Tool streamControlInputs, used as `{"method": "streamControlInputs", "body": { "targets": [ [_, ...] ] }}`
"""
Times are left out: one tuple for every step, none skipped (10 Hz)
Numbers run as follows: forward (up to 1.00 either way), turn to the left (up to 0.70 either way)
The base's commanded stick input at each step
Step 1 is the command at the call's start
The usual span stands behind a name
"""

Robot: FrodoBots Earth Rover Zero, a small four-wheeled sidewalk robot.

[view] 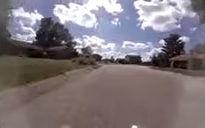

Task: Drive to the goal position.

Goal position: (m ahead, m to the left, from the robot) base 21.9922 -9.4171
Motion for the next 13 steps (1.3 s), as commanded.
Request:
{"method": "streamControlInputs", "body": {
  "targets": [
    [0.85,0.00],
    [0.85,0.00],
    [0.85,0.00],
    [0.85,0.00],
    [0.85,0.00],
    [0.85,0.00],
    [0.85,0.00],
    [0.85,0.00],
    [0.85,0.00],
    [0.85,0.00],
    [0.85,0.00],
    [0.85,0.00],
    [0.85,0.00]
  ]
}}
